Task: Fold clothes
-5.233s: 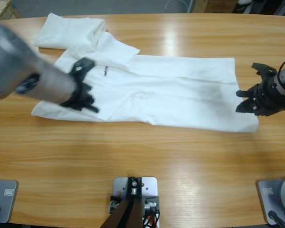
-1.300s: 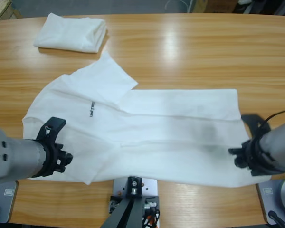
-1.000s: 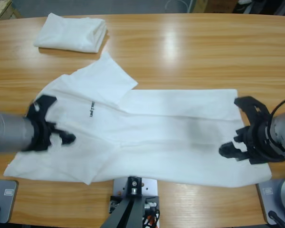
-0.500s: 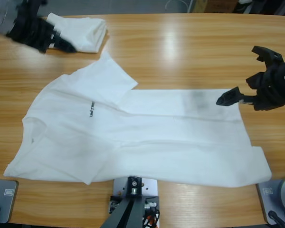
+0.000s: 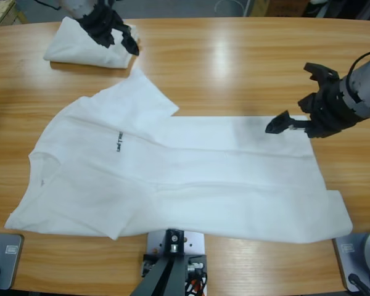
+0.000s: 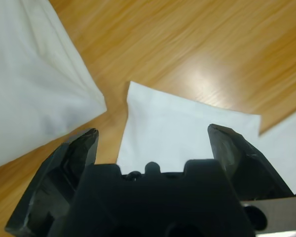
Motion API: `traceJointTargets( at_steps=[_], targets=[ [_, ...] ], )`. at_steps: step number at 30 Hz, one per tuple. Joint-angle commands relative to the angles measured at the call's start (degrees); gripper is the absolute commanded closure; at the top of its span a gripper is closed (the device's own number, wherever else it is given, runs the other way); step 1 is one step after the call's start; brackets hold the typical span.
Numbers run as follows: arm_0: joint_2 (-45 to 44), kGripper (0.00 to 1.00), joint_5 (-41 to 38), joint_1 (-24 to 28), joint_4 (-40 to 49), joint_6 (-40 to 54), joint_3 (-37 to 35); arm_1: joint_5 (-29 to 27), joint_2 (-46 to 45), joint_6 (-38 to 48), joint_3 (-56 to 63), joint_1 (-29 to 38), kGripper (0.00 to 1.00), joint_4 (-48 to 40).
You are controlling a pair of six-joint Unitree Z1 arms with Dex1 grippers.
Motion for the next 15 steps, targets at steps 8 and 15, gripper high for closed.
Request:
traceJointTargets(
  at_steps=[8,15],
  targets=[
    [16.26,0.216,-2.31,2.46,8.53,3.65,-12.89,1.01,6.08,-3.02,1.07,-2.86,0.000,-3.41],
    [19.12,0.261,-5.99,2.51,10.89,3.98,-15.93,1.01,7.35,-3.35,0.98,-3.24,0.000,-4.50]
  ],
)
